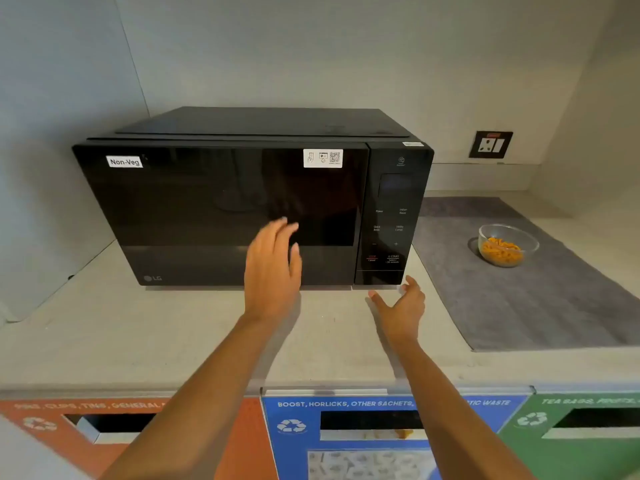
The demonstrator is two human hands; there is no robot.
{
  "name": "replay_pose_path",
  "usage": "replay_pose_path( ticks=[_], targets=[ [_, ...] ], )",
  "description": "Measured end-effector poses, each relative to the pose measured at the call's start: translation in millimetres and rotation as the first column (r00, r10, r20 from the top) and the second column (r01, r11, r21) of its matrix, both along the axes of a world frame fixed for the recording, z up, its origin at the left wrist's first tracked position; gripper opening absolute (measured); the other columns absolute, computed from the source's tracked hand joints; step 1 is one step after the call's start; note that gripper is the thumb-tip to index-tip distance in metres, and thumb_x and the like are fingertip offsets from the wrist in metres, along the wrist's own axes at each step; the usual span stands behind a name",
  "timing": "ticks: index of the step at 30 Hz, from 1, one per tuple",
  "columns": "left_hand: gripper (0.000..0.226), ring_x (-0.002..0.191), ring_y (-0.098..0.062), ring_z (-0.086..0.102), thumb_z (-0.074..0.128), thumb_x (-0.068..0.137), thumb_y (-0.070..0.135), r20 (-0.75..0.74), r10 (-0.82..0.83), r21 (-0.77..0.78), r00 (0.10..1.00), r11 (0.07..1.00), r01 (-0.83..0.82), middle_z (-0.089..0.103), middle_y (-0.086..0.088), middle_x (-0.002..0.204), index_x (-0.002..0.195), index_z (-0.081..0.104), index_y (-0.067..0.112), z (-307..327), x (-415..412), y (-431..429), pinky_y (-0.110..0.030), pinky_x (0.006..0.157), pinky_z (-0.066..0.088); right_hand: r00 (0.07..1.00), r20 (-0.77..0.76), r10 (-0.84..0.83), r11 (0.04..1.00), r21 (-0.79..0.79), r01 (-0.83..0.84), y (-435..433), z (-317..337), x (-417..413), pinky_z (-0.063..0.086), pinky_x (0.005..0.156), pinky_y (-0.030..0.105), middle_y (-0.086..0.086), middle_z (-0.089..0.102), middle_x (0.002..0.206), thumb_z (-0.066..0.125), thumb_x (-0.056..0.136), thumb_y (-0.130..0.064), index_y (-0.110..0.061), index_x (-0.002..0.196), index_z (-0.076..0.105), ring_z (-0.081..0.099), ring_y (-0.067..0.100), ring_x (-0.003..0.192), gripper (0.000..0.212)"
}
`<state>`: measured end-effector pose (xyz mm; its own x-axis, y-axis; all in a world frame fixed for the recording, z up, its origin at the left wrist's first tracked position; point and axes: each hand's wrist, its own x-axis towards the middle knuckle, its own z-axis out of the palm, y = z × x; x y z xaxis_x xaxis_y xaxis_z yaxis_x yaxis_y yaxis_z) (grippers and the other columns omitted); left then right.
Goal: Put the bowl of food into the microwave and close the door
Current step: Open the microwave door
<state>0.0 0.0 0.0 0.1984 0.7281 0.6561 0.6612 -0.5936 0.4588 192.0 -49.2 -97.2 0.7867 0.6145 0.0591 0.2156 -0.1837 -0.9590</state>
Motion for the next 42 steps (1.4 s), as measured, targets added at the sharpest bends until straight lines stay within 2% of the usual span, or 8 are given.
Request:
replay_pose_path(
  ticks=[3,7,10,14,22,29,38,42],
  targets=[
    [0.038,0.137,-0.024,0.038,0.047,0.095,0.017,0.037,0.048,0.261,0.998,0.964,-0.056,0.046,-0.007,0.143,0.133,0.050,0.011,32.6,13.0,13.4,-0.035,0.113,0.029,0.998,0.005,0.069,0.998,-0.014,-0.069,7.6,0.7,4.5,0.033,0.110,0.045,0.001,0.025,0.154,0.069,0.079,-0.043,-0.028,0.145,0.018,0.031,0.027,0.138,0.084],
    [0.042,0.137,-0.027,0.039,0.046,0.095,0.018,0.015,0.062,0.373,0.998,0.926,-0.063,0.046,-0.012,0.143,0.136,0.047,0.008,66.2,29.8,33.8,-0.043,0.115,0.031,0.996,0.006,0.088,0.996,0.029,-0.088,19.8,-6.5,7.3,0.033,0.109,0.045,-0.002,0.023,0.155,0.069,0.078,-0.048,-0.030,0.146,0.015,0.030,0.027,0.140,0.088],
    [0.042,0.136,-0.027,0.041,0.044,0.095,0.020,-0.040,0.076,0.397,0.996,0.916,-0.054,0.048,-0.012,0.142,0.135,0.048,0.008,77.2,39.0,48.7,-0.042,0.117,0.028,0.995,0.009,0.097,0.993,0.063,-0.097,29.0,-7.8,13.0,0.037,0.107,0.045,-0.004,0.030,0.152,0.073,0.074,-0.047,-0.032,0.143,0.020,0.035,0.026,0.138,0.088],
    [0.042,0.136,-0.026,0.041,0.041,0.096,0.024,-0.062,0.115,0.418,0.991,0.905,-0.079,0.051,-0.010,0.139,0.135,0.048,0.009,75.4,48.7,59.1,-0.040,0.118,0.021,0.992,0.016,0.127,0.987,0.100,-0.128,32.5,-7.6,18.0,0.040,0.104,0.038,-0.007,0.038,0.146,0.078,0.071,-0.042,-0.036,0.138,0.024,0.041,0.023,0.134,0.086],
    [0.044,0.133,-0.029,0.043,0.044,0.095,0.029,0.034,0.201,0.462,0.979,0.865,-0.194,0.054,-0.010,0.135,0.134,0.049,0.010,63.6,68.0,69.6,-0.044,0.117,0.021,0.988,0.014,0.152,0.983,0.097,-0.153,36.1,-10.5,22.7,0.041,0.104,0.038,-0.007,0.041,0.143,0.079,0.070,-0.040,-0.037,0.137,0.023,0.043,0.021,0.131,0.087],
    [0.041,0.133,-0.029,0.043,0.045,0.095,0.029,0.072,0.229,0.494,0.971,0.837,-0.235,0.055,-0.010,0.133,0.131,0.051,0.011,60.7,72.9,76.3,-0.041,0.117,0.019,0.989,0.014,0.147,0.986,0.075,-0.147,38.8,-13.3,23.1,0.041,0.107,0.047,-0.005,0.039,0.146,0.079,0.069,-0.043,-0.037,0.138,0.021,0.042,0.024,0.133,0.091],
    [0.041,0.133,-0.029,0.043,0.045,0.095,0.030,0.066,0.234,0.503,0.970,0.832,-0.235,0.055,-0.010,0.134,0.131,0.051,0.011,59.3,72.1,77.2,-0.039,0.117,0.016,0.997,0.048,0.065,0.994,0.080,-0.069,45.4,-12.5,23.9,0.051,0.095,0.038,-0.008,0.052,0.121,0.084,0.064,-0.040,-0.039,0.121,0.030,0.057,0.018,0.110,0.078],
    [0.039,0.131,-0.026,0.038,0.039,0.097,0.032,0.130,0.207,0.521,0.970,0.818,-0.244,0.057,-0.012,0.130,0.127,0.050,0.010,55.4,69.6,67.5,-0.040,0.117,0.018,0.996,0.070,0.051,0.994,0.094,-0.057,47.1,-10.6,25.0,0.054,0.092,0.039,-0.009,0.053,0.116,0.084,0.064,-0.038,-0.040,0.116,0.030,0.059,0.019,0.107,0.075]
  ],
)
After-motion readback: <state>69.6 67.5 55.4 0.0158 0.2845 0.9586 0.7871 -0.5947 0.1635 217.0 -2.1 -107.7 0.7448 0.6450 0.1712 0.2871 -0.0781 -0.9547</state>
